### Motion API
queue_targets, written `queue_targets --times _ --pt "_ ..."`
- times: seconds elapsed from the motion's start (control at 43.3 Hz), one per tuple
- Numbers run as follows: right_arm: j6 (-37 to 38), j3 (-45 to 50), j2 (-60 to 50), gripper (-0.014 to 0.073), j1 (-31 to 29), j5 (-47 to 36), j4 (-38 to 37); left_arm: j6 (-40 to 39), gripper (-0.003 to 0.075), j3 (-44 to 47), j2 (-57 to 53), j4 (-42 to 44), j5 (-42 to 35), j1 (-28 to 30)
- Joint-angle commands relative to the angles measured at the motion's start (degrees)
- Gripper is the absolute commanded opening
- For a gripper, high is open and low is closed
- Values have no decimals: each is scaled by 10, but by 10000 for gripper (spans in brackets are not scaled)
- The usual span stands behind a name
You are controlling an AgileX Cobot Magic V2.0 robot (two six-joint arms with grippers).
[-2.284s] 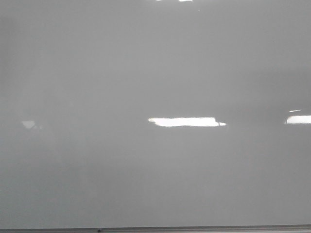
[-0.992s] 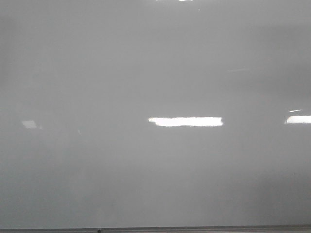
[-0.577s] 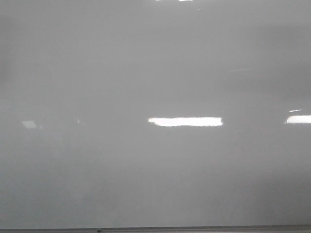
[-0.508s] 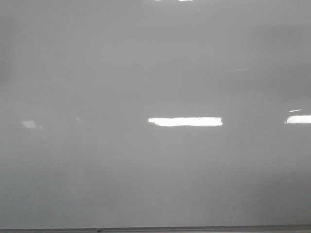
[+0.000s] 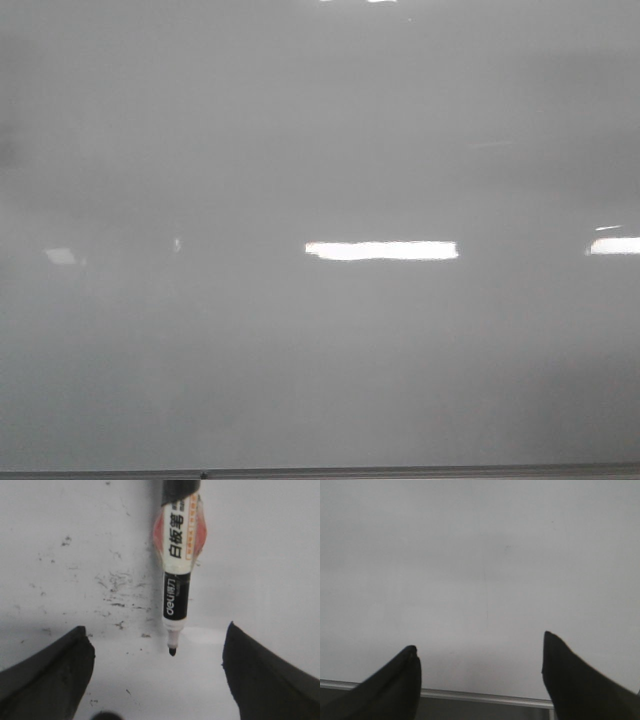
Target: Write number 8 on whiteboard
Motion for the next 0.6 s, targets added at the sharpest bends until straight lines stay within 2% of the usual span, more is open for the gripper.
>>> queue_targets --times 0.0,0.231,0.415,0.577 --pt "-7 -15 2 533 0 -36 1 0 517 -19 8 -5 -81 -4" --pt "-7 -15 2 533 0 -35 1 0 412 -19 39 -5 -134 -4" --pt "-7 -15 2 533 0 -35 1 0 323 -19 51 -5 -137 -4" --pt "-7 -15 2 533 0 -35 1 0 214 -19 51 -5 -139 -4"
